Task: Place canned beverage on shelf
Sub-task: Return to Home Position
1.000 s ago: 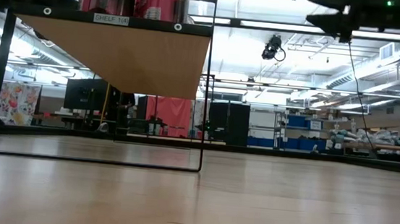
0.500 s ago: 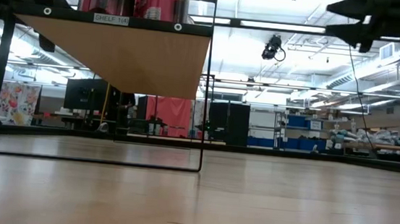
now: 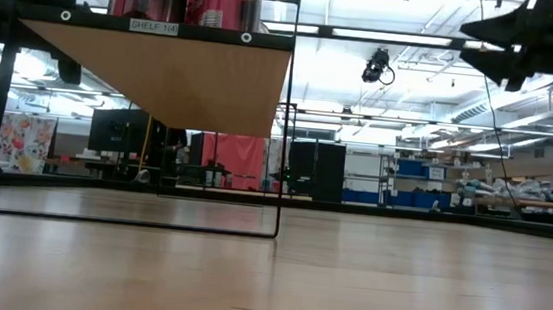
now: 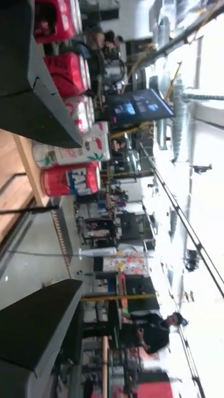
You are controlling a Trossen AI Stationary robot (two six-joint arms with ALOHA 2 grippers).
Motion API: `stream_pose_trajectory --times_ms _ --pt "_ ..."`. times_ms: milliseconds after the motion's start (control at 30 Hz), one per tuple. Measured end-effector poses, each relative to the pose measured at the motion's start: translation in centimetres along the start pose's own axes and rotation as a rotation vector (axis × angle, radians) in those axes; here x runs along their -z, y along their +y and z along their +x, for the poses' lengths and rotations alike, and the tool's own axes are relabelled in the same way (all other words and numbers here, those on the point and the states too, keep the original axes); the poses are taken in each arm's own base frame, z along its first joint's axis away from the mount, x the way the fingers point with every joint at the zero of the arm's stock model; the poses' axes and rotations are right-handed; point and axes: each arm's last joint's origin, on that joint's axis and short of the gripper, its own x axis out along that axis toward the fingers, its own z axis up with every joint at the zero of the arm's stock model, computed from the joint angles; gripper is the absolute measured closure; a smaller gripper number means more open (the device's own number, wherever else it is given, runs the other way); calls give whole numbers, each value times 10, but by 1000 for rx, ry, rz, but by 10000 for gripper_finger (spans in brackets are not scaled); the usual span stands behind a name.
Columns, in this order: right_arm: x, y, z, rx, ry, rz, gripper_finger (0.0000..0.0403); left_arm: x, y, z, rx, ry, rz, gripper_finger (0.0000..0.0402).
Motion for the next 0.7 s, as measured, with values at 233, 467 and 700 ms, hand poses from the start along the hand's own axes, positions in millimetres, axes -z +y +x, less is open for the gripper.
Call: stream_pose_trajectory --times_ms 233,467,700 --pt "15 1 -1 -34 -19 -7 30 1 -1 0 18 6 126 388" --pt "26 1 -1 -43 18 7 30 0 0 0 13 2 154 388" --pt "26 0 -1 -15 16 43 30 -5 -1 0 13 -44 198 388"
